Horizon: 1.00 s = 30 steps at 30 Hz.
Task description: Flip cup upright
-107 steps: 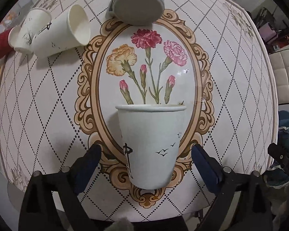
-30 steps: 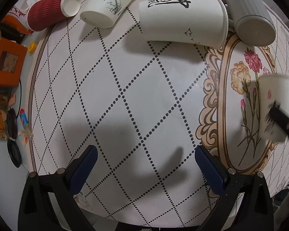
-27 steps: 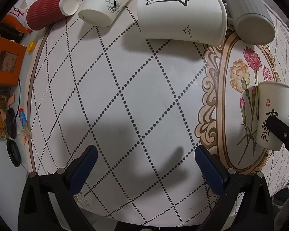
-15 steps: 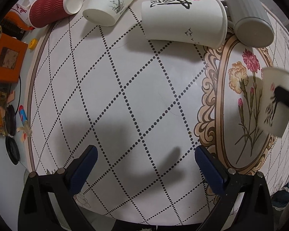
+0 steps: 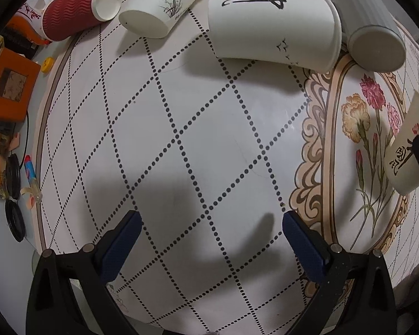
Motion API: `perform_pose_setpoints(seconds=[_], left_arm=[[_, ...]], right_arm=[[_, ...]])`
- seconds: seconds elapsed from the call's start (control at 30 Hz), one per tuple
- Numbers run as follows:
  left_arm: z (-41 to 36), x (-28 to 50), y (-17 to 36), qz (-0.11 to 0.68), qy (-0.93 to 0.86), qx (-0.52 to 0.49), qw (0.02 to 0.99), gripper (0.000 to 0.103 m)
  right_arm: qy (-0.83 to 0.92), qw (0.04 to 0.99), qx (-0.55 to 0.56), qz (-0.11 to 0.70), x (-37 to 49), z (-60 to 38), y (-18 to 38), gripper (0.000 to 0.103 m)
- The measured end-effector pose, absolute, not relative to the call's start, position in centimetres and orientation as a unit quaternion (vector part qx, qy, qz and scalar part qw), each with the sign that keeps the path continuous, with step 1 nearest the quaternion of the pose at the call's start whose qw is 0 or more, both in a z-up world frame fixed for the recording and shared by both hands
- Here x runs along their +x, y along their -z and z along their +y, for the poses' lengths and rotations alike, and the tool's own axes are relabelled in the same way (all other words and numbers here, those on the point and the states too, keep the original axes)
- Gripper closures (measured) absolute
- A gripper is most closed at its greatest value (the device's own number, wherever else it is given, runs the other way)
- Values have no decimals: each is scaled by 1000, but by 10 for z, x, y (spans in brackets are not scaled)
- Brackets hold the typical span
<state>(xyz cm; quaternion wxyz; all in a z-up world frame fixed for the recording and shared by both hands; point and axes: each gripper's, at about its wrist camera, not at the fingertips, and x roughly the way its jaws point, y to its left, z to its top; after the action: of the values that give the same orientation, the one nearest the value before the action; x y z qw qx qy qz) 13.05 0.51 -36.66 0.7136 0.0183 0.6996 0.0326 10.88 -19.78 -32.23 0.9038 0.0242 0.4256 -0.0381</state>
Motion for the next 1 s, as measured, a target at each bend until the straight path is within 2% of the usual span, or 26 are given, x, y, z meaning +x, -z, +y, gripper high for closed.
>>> perform_pose_setpoints(seconds=[0.3,0.4,0.47,0.6,0.77,1.0], left_arm=[[5,106,361,686,-16,33,727,0],[6,99,353,676,-9,39,736,0],[4,95,343,669,-6,43,742,0],[0,80,319,651,1,48,758,0],[-4,55,276,622,6,58,781,0],[-16,17,198,566,12,55,822,0]], right_arm=[[53,890,34,452,87,-197,322,38],[60,883,34,464,80,-196,319,26],[68,881,31,466,75,-195,315,13],[84,877,30,472,59,-196,301,10],[107,867,23,486,33,-200,270,2],[124,873,20,471,-19,-208,188,0]])
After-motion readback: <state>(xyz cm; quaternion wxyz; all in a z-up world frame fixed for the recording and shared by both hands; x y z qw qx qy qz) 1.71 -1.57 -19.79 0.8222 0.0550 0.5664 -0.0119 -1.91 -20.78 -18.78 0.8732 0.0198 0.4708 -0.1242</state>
